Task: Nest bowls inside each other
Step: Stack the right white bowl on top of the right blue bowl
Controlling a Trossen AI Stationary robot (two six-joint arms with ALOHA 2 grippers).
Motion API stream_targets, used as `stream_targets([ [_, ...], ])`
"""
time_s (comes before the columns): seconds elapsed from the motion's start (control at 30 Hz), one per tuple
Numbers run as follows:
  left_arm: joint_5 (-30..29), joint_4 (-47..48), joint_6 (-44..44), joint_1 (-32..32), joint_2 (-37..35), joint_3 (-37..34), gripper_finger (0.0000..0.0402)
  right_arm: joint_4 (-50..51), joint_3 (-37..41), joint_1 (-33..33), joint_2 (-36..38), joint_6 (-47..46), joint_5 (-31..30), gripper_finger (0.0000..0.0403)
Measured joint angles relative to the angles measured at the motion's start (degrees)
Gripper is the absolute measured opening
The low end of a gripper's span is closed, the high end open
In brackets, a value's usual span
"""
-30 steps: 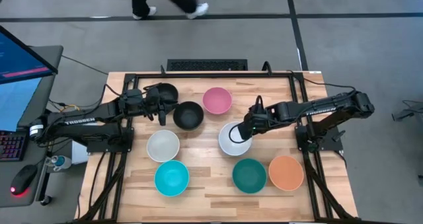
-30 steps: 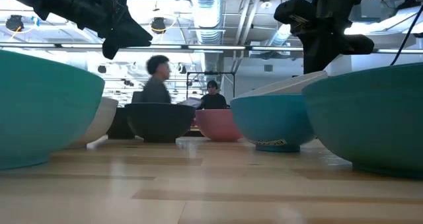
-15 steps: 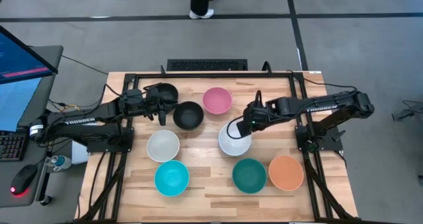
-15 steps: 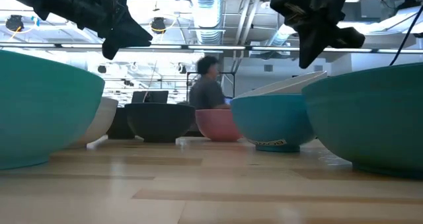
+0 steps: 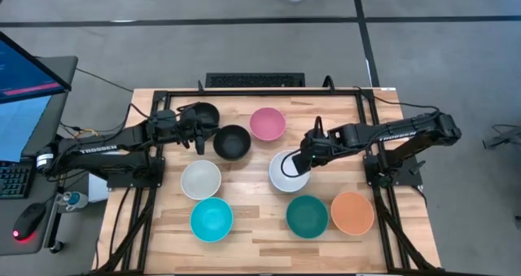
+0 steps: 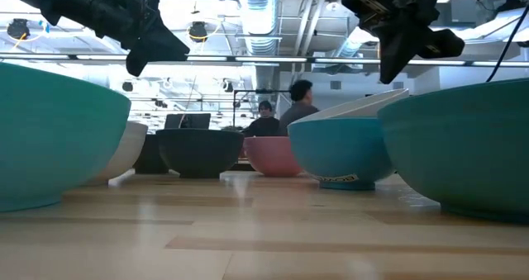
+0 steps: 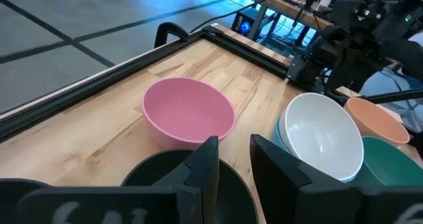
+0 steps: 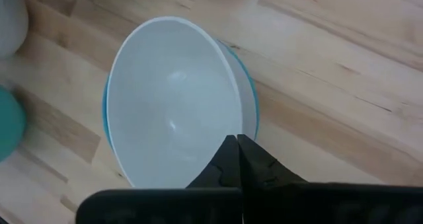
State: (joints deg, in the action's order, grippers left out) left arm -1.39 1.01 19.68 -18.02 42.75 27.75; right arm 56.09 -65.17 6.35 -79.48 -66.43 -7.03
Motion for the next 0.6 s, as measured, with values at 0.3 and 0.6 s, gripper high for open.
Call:
stream_targets([
  [0.3, 0.0, 0.0, -0.1, 0.0, 0.0, 0.0, 0.0077, -0.2, 0.0, 0.0, 0.0, -0.2, 1.4, 0.0002],
  [0.6, 0.0, 0.0, -0.1, 0.0, 0.0, 0.0, 0.0077, -1.3, 0.0, 0.0, -1.6, 0.3, 2.7, 0.0001],
])
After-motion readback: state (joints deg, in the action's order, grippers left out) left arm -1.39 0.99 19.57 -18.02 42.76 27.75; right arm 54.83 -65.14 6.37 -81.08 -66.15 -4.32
